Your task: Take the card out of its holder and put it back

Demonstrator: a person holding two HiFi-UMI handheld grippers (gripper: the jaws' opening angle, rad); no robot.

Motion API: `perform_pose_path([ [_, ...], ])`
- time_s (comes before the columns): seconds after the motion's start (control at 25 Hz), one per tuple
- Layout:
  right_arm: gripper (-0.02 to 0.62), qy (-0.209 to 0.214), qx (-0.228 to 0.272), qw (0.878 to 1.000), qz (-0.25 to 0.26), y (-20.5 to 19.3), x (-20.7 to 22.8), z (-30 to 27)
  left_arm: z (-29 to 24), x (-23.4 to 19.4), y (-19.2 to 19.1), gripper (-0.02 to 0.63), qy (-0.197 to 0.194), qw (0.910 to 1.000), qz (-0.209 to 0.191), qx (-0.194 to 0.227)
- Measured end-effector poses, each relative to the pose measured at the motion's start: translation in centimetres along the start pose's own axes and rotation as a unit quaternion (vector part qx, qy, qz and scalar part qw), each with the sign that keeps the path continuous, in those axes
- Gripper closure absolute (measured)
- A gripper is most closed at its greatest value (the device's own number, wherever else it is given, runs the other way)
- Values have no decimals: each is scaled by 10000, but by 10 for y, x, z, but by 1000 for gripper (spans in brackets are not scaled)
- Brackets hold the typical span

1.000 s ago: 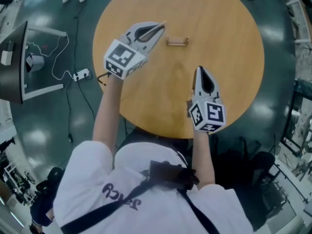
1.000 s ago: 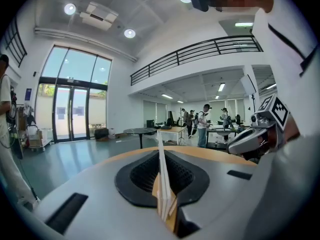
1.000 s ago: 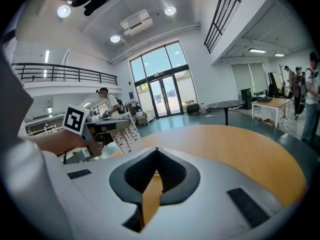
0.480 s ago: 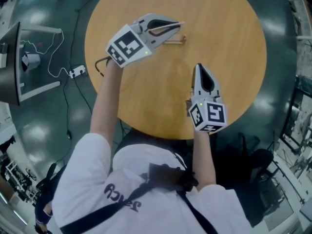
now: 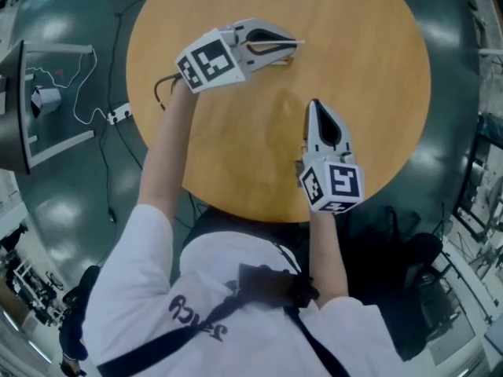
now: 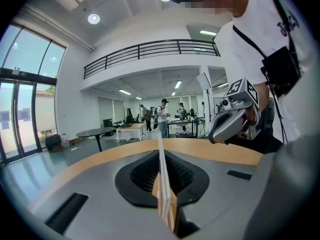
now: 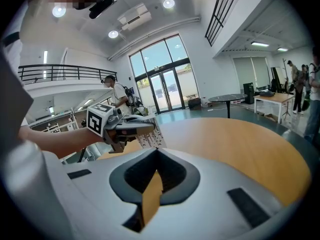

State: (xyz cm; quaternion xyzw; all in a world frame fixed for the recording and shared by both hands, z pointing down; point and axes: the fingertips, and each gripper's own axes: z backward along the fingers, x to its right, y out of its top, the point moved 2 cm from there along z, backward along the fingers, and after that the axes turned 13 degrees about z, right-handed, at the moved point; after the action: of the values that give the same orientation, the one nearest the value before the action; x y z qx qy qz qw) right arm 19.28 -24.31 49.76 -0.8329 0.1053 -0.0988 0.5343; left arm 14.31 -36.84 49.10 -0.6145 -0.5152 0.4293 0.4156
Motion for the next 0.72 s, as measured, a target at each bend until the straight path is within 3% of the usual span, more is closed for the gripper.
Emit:
perform_pose_path([
  [0.72,574,76,-101,9999,-6,-9,5,-4,-6,-6,-13,578,-262,9992,286,-33],
])
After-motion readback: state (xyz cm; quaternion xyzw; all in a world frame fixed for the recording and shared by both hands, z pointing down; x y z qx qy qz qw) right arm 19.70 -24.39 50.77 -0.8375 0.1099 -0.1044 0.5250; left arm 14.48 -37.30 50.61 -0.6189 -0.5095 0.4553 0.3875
